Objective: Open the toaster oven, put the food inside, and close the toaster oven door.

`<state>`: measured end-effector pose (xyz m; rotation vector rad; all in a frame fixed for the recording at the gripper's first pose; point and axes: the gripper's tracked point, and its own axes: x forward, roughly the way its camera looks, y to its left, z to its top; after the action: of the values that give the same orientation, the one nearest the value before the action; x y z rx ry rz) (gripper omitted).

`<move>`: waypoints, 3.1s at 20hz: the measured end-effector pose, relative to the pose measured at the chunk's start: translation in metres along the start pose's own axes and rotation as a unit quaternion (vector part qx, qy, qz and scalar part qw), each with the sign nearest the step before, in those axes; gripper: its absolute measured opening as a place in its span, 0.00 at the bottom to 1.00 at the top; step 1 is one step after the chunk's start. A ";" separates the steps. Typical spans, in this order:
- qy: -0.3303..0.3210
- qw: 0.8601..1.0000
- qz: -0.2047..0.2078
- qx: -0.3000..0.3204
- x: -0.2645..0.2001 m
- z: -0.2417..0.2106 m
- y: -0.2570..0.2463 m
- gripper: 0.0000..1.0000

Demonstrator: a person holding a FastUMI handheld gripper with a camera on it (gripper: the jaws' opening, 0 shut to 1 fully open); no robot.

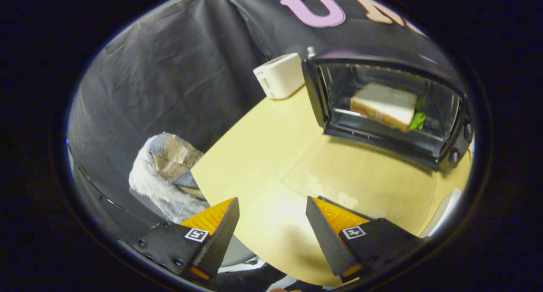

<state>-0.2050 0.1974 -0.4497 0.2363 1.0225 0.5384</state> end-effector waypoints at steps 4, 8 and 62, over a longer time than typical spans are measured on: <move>0.048 0.998 -0.032 0.014 -0.001 -0.027 -0.029 0.98; 0.060 0.995 -0.075 0.030 -0.011 -0.038 -0.063 0.98; -0.172 0.960 -0.213 0.067 -0.095 0.138 -0.169 0.96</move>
<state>-0.0717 0.0121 -0.3809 0.2121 0.7391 0.0317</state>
